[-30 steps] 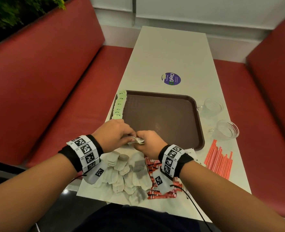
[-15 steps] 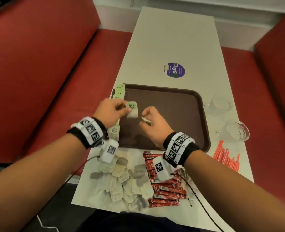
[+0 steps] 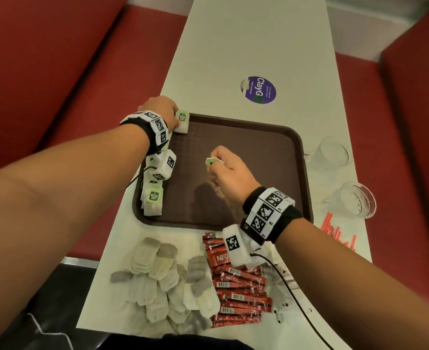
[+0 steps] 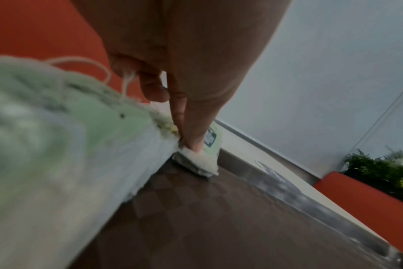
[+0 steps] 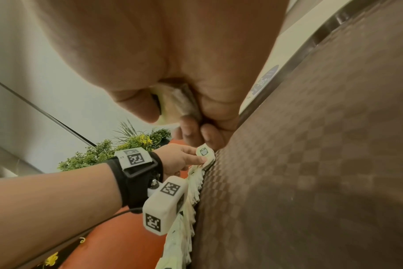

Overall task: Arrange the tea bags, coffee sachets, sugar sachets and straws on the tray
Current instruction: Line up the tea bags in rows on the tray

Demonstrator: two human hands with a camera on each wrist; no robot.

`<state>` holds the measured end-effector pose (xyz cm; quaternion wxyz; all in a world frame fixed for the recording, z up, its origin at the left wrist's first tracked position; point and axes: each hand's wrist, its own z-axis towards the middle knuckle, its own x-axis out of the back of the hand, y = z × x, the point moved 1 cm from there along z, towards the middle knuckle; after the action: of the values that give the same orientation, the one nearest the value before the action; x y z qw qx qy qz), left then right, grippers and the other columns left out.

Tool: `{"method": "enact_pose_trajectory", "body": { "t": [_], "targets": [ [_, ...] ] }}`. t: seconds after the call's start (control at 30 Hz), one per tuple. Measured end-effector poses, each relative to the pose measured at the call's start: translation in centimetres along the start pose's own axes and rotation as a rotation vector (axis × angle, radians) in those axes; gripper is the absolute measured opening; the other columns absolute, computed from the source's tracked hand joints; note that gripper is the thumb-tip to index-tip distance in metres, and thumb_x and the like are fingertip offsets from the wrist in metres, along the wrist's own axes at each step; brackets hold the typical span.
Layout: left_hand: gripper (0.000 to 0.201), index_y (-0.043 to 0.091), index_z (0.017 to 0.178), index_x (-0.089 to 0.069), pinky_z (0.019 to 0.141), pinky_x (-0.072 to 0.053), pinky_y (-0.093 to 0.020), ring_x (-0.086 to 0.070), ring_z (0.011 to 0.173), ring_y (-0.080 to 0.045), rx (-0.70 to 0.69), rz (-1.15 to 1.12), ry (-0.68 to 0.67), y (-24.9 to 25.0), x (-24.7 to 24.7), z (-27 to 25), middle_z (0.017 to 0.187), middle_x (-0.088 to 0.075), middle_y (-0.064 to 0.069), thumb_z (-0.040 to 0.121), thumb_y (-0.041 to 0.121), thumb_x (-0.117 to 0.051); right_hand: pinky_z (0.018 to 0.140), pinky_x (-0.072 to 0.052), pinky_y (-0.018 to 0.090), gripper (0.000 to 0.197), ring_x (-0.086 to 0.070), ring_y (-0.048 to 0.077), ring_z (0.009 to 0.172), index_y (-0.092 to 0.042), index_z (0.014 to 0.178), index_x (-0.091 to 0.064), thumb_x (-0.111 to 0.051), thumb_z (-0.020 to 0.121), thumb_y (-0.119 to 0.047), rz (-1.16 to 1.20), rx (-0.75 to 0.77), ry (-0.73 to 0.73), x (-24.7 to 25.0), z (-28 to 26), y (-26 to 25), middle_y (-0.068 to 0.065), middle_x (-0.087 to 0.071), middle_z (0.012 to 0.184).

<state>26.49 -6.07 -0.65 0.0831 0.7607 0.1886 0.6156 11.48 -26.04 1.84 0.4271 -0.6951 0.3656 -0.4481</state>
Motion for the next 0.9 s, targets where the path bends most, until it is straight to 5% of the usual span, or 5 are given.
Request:
{"method": "enact_pose_trajectory", "body": {
  "t": [0.2, 0.3, 0.47, 0.77, 0.9],
  "targets": [
    [0.041, 0.029, 0.115, -0.061, 0.095, -0.044, -0.044, -0.055, 0.115, -0.030, -0.043, 0.142, 0.074, 0.1, -0.2, 0.7, 0.120, -0.062, -0.003, 0.079, 0.031, -0.079, 0.062, -0.037, 0.037, 0.014, -0.042, 0.016, 0.059, -0.018, 0.076, -0.046, -0.046, 0.090, -0.015, 0.072, -0.031, -0.015, -0.1, 0.6, -0.2, -0.004, -0.047, 0.059],
    [0.014, 0.032, 0.098, -0.071, 0.093, -0.038, -0.043, -0.052, 0.112, -0.027, -0.163, 0.284, 0.006, 0.9, -0.4, 0.1, 0.106, -0.067, 0.004, 0.085, 0.038, -0.070, 0.064, -0.044, 0.042, 0.009, -0.050, 0.023, 0.061, -0.016, 0.075, -0.049, -0.046, 0.084, -0.017, 0.088, -0.035, -0.015, 0.0, 0.7, -0.6, 0.003, -0.054, 0.059],
    [0.020, 0.036, 0.094, -0.076, 0.093, -0.033, -0.043, -0.050, 0.109, -0.025, -0.210, 0.384, -0.092, 0.9, -0.7, -0.6, 0.096, -0.067, 0.008, 0.091, 0.049, -0.061, 0.076, -0.056, 0.054, 0.004, -0.068, 0.039, 0.078, -0.014, 0.089, -0.058, -0.056, 0.091, -0.011, -0.001, -0.044, 0.015, 0.1, 1.1, -0.3, 0.005, -0.071, 0.070],
    [0.051, 0.030, 0.087, -0.076, 0.079, -0.053, -0.038, -0.067, 0.081, -0.016, -0.489, -0.322, -0.251, 2.8, 2.8, -7.8, 0.085, -0.073, 0.003, 0.077, 0.076, -0.058, 0.076, -0.056, 0.038, 0.015, -0.064, 0.017, 0.077, -0.016, 0.100, -0.067, -0.067, 0.093, -0.029, -0.165, 0.065, 0.147, 0.7, 1.7, 0.6, 0.000, -0.069, 0.088],
    [0.024, 0.030, 0.089, -0.074, 0.078, -0.053, -0.031, -0.064, 0.082, -0.009, -0.589, -0.287, -0.290, 2.5, 2.8, -9.7, 0.087, -0.072, 0.009, 0.079, 0.052, -0.075, 0.068, -0.052, 0.031, 0.017, -0.058, 0.009, 0.069, -0.015, 0.097, -0.069, -0.068, 0.093, -0.032, -0.149, 0.068, 0.164, 0.8, 2.0, 0.5, -0.005, -0.066, 0.080]
  ]
}}
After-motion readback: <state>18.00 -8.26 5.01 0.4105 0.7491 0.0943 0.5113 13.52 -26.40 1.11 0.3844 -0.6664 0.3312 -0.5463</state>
